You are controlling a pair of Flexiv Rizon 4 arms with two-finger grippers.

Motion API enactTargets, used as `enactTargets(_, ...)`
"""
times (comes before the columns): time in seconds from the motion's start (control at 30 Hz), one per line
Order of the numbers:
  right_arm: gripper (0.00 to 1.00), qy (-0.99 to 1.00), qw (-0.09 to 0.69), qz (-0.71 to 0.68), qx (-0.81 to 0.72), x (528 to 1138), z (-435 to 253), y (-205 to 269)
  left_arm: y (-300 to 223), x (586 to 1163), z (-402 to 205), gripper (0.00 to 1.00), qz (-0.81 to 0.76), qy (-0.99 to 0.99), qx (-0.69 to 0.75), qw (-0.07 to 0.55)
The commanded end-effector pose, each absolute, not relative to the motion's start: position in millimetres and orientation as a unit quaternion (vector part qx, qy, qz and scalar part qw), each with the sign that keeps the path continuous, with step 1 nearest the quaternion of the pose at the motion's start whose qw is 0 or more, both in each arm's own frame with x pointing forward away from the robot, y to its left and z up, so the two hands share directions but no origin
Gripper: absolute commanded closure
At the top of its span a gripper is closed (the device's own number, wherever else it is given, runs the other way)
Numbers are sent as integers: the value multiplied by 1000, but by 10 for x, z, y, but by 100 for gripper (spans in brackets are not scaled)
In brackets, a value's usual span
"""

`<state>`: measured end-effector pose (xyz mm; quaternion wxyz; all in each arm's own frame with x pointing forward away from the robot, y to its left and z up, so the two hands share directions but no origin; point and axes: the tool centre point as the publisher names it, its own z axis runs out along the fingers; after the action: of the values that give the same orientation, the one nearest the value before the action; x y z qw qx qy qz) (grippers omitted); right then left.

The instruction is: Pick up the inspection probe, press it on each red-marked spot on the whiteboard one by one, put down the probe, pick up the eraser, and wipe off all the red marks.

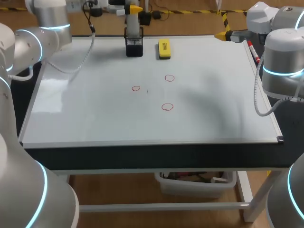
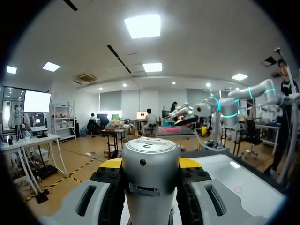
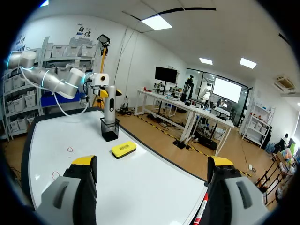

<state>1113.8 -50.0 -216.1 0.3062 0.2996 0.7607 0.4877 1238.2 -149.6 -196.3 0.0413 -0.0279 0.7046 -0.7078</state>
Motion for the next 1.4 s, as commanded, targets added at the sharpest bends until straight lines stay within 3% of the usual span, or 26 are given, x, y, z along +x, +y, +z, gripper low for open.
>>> enactTargets(0.03, 0, 761, 306, 488, 300, 11138, -2161, -500, -1484, 12435, -1867, 100, -704, 706, 57, -40)
enactTargets(0.77, 0, 761, 306, 488, 300, 11138, -2161, -500, -1397, 12380, -1409, 100, -702, 709, 61, -29)
enactTargets(1.4, 0, 761, 306, 488, 300, 11138, -2161, -500, -814, 12114, -1384, 100, -703, 711, 28, -1)
